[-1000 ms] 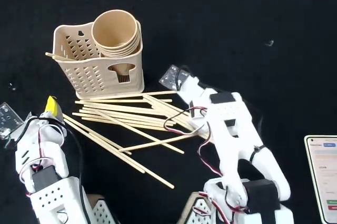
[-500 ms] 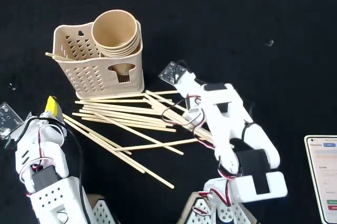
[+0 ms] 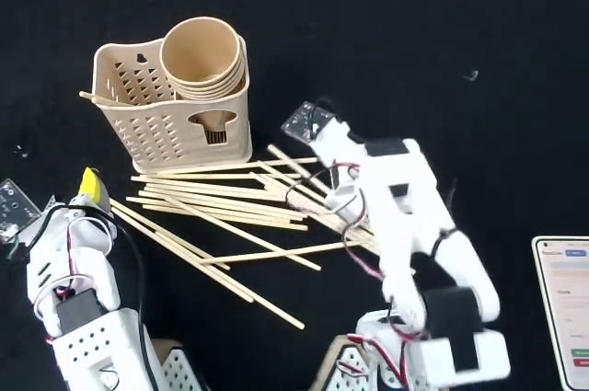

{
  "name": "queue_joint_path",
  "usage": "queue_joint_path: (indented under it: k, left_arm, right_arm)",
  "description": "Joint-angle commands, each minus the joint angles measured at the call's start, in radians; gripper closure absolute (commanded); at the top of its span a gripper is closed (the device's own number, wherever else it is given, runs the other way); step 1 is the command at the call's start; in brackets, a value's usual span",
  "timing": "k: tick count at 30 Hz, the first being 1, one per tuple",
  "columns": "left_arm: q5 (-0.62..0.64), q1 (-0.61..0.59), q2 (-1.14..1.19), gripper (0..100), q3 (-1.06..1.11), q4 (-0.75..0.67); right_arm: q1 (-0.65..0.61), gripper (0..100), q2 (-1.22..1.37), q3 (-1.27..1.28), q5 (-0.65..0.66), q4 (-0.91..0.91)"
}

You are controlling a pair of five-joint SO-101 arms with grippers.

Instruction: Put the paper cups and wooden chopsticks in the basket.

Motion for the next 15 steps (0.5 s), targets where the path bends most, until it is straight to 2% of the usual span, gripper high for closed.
queue_joint_path:
  k: [1, 8, 15]
  left_arm:
    - [-0.008, 0.005, -0.014, 77, 0.005, -0.018]
    - [-0.008, 0.005, -0.014, 77, 0.007, -0.018]
    - [-0.008, 0.005, -0.014, 77, 0.007, -0.018]
  right_arm:
    - [-0.058, 98.6, -0.081, 0.067, -0.011, -0.044]
    - [-0.041, 87.1, -0.081, 0.107, -0.009, -0.192]
    - [-0.034, 87.1, -0.079, 0.102, -0.006, -0.204]
